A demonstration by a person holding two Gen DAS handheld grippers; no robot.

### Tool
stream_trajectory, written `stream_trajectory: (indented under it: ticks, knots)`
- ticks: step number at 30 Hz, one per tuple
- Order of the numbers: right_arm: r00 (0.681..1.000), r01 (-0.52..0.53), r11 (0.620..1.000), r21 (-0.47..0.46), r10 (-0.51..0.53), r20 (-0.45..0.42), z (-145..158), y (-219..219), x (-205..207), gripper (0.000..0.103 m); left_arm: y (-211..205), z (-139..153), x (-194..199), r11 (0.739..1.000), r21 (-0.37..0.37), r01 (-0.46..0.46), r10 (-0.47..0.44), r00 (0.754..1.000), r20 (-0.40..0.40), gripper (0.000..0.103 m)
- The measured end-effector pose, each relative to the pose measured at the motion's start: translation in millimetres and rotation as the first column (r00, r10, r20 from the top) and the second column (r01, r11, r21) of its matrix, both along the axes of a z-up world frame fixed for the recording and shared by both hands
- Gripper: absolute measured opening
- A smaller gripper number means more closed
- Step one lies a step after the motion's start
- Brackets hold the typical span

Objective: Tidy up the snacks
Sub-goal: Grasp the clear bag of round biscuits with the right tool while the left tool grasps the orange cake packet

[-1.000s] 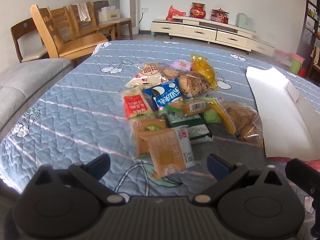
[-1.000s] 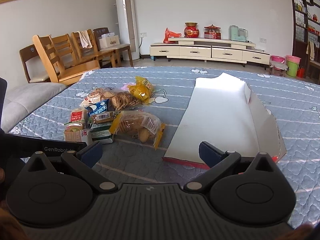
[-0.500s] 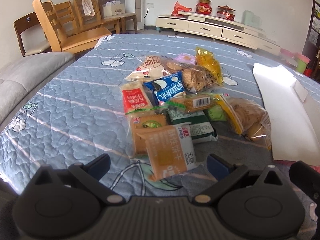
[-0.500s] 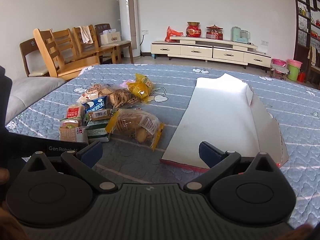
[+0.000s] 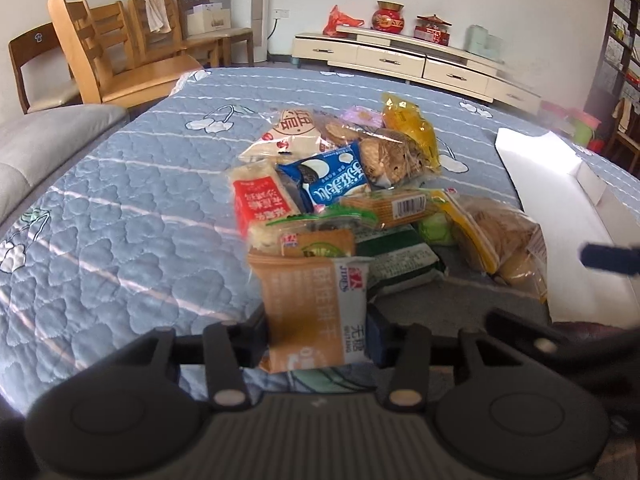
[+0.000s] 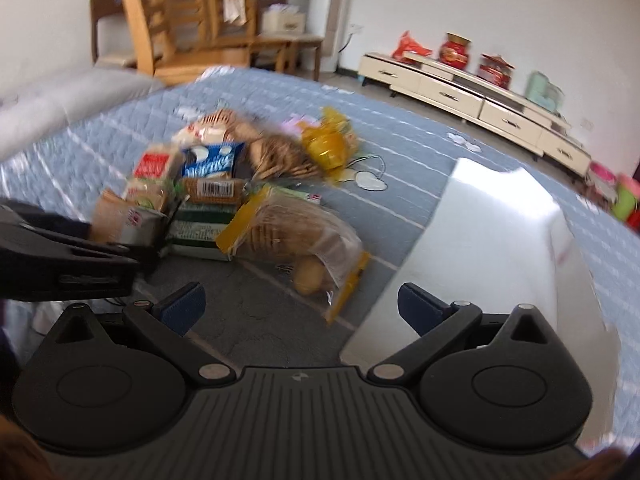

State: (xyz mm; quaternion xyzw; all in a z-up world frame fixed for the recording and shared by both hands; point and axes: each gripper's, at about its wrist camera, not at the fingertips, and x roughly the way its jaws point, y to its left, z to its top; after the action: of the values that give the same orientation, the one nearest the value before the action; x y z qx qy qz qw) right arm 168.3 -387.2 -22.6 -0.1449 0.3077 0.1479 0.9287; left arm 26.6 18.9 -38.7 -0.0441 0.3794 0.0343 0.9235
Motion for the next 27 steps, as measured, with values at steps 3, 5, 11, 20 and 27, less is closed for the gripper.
stream_trajectory:
  ticks: [3,5,11,20,27]
  knots:
    - [1.000,-0.008,0.998,-0.055,0.009,0.011,-5,12,12,0.103,2,0,-5,1.000,0.006,0.014,-0.014,1.000,0.007,0.047]
    - [1.000,-0.004,0.997,-0.071,0.005,0.016,-6,17,21,0.103,3,1,-7,1.000,0.005,0.024,-0.024,1.000,0.006,0.047]
    - [0.999,0.014,0.999,-0.048,-0.016,-0.031,-9,17,48,0.103,7,2,-10,0.999,-0.004,0.043,-0.043,0.999,0.012,0.047]
    - [0.998,0.048,0.994,0.098,-0.044,-0.035,-1,-2,42,0.075,10,10,-13,0.999,-0.011,0.040,-0.040,0.999,0.037,0.047]
    - [0.993,0.114,0.939,0.326,-0.099,-0.062,15,-36,19,0.075,7,24,-24,0.999,-0.006,0.048,-0.047,0.996,0.076,0.047]
